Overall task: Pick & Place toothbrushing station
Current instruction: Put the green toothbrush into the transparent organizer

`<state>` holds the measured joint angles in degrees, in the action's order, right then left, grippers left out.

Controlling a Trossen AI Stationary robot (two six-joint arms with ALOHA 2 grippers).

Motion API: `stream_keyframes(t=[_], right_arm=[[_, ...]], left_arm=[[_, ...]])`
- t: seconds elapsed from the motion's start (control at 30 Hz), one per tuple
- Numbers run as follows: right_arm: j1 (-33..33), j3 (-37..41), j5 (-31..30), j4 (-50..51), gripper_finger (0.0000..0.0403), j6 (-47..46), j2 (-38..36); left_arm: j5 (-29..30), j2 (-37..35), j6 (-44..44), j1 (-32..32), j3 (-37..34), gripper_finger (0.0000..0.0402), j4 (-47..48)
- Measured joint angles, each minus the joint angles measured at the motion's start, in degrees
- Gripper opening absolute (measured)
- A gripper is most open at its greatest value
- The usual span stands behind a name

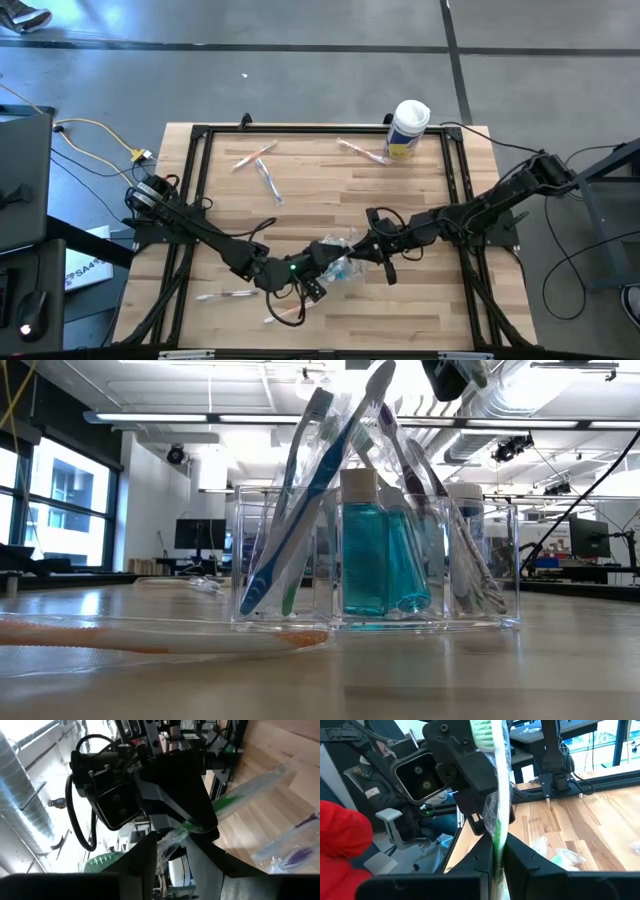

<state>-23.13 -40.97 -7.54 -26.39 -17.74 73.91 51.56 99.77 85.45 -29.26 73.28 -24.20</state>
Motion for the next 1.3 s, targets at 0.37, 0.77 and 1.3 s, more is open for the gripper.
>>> stream_keyframes(t=[0.37,0.77,1.3], right_arm=[[0.02,0.00,-0.40,-0.01,0.0019,0.03,0.00],[-1.82,-0.02,-4.94,7.21,0.0018,4.59,-4.95],[-21.78,-0.02,-40.72,28.16,0.0016,3.21,-14.63]], left_arm=[[1.64,0.02,-0.28,-0.04,0.02,0.0173,0.53],[10.94,-1.28,-1.75,-6.31,0.02,0.0223,-16.80],[29.85,-8.93,-25.25,-10.58,0.02,0.0223,-3.82]])
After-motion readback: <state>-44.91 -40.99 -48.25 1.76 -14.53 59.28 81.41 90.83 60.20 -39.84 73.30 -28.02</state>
